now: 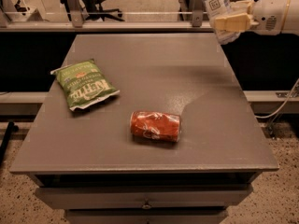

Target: Place blue plastic bottle upright

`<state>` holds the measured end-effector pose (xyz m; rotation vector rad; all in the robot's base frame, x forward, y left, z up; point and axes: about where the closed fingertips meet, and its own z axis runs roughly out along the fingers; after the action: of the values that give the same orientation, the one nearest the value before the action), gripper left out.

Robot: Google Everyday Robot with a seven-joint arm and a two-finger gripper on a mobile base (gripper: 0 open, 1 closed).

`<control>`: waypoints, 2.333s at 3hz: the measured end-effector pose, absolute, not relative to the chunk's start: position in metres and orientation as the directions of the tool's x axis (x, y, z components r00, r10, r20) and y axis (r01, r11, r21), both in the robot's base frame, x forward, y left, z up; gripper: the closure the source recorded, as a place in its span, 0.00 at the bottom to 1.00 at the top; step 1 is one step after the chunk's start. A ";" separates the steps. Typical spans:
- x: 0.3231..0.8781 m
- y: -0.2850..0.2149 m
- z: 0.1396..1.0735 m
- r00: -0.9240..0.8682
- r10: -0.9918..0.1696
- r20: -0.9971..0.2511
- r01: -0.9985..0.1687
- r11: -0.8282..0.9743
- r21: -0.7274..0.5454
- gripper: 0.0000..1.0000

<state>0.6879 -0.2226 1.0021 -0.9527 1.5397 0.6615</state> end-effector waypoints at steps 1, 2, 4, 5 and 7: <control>0.667 -0.193 0.997 0.061 -0.062 -0.996 -0.895 0.439 -0.082 1.00; 0.657 -0.166 0.984 0.098 0.043 -0.994 -0.918 0.389 -0.073 1.00; 0.658 -0.152 0.946 0.107 0.117 -0.987 -0.932 0.358 -0.059 1.00; 0.662 -0.152 0.931 0.116 0.142 -0.983 -0.936 0.345 -0.060 1.00; 0.667 -0.158 0.908 0.119 0.181 -0.976 -0.942 0.331 -0.054 1.00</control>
Offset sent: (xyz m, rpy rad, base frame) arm -0.0452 0.0796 -0.0373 0.3712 -0.1471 0.2244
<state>0.6669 -0.1576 0.9081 -0.8660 1.1395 0.9926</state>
